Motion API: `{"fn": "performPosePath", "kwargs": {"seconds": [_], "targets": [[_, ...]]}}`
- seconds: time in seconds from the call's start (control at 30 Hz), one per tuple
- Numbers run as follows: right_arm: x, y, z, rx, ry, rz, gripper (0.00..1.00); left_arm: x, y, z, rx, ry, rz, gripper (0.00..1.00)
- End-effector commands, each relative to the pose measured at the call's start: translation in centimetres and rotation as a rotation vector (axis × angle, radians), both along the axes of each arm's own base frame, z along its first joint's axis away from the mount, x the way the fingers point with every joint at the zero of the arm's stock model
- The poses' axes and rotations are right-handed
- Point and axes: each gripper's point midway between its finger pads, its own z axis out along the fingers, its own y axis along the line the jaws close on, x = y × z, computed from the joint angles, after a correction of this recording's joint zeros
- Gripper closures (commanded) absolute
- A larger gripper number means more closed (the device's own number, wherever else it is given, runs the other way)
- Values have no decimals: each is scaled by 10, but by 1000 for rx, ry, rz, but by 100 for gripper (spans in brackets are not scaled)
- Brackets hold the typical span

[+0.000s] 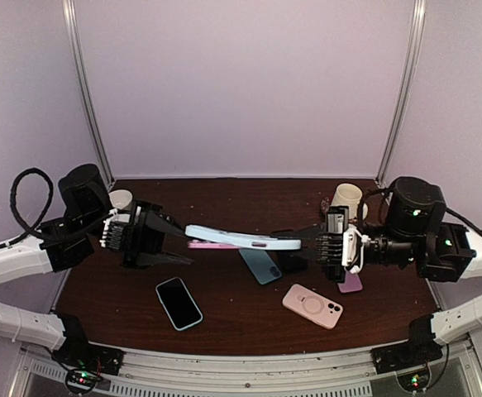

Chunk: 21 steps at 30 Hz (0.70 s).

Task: Take the phone out of the phone case
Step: Pass from the right arm to the left

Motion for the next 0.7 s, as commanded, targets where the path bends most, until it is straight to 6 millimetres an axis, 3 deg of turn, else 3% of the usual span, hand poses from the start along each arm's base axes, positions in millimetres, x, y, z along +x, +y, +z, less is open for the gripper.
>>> {"fn": "performPosePath", "kwargs": {"seconds": [0.0,0.17,0.43,0.5,0.63,0.67], "targets": [[-11,3,47,127,-39,56,100,6,-6,12,-23,3,24,66],[-7,15,48,167,-38,47,100,22,-13,11,-36,6,115,69],[4,31,37,224,27,16,100,35,-13,13,-80,-38,206,99],[3,30,35,239,67,20,86,38,-13,11,-85,-56,225,100],[8,17,28,235,202,-19,29,44,-11,-1,-56,-138,274,100],[11,14,26,234,257,-42,18,47,-11,-7,-36,-158,299,100]]}}
